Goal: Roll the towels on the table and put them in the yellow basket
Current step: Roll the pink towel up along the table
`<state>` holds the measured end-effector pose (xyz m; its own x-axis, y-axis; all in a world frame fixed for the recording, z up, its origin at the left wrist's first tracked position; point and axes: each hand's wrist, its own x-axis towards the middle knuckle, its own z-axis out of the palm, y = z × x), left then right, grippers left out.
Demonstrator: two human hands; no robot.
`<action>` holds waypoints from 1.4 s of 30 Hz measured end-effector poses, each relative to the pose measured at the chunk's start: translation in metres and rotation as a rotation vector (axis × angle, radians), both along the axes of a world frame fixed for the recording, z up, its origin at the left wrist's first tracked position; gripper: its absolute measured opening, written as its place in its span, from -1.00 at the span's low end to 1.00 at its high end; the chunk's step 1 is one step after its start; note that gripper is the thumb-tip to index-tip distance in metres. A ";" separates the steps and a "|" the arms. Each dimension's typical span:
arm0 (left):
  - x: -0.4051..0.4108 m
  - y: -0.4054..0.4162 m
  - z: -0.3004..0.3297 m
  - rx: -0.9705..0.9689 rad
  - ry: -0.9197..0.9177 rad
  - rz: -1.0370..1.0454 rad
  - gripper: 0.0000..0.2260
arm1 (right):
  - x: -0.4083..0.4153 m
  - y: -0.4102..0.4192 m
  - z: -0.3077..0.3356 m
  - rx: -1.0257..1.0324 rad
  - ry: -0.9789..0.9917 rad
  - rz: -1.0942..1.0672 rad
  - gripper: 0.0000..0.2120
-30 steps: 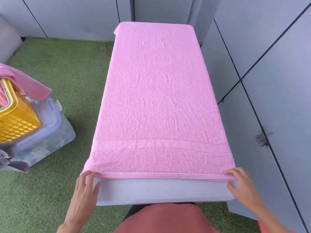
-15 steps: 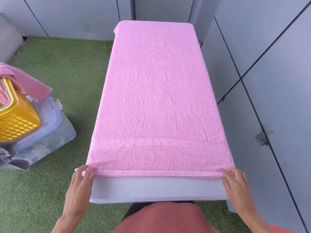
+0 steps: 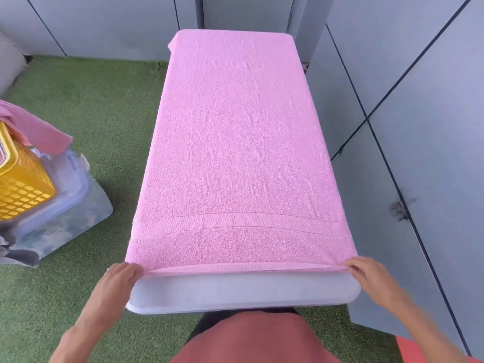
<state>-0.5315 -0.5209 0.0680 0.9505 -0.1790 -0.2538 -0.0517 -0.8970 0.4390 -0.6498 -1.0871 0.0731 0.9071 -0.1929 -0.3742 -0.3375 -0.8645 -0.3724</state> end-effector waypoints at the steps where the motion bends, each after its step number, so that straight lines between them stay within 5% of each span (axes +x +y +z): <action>1: 0.010 -0.001 0.001 -0.006 0.066 0.001 -0.92 | 0.010 -0.002 0.006 0.054 0.047 -0.031 -0.78; 5: 0.031 -0.003 0.003 -0.010 0.122 0.012 -0.86 | 0.033 0.000 0.007 0.091 0.066 -0.167 -0.70; 9: 0.009 -0.013 0.001 0.105 -0.143 0.061 -0.88 | 0.023 0.019 0.008 -0.277 -0.035 -0.116 -0.88; 19: -0.041 -0.024 -0.022 0.078 -0.206 0.032 -0.55 | -0.004 0.045 -0.004 -0.165 -0.196 -0.207 -0.82; 26: -0.003 -0.021 -0.014 0.123 -0.224 0.037 -0.63 | 0.008 0.034 -0.010 -0.184 -0.223 -0.141 -0.77; 30: 0.001 -0.005 -0.015 0.173 -0.129 -0.030 -0.72 | 0.000 0.025 -0.011 -0.160 -0.167 -0.095 -0.78; 35: 0.030 0.008 0.005 0.078 0.307 -0.013 -0.86 | 0.009 0.002 0.011 0.047 0.040 -0.094 -0.84; 39: 0.040 0.002 0.008 -0.025 0.153 0.071 -0.76 | 0.032 0.001 0.016 0.177 0.044 -0.284 -0.75; 42: 0.023 -0.006 0.003 0.153 -0.136 0.045 -0.86 | 0.034 0.011 0.008 -0.059 -0.057 -0.302 -0.73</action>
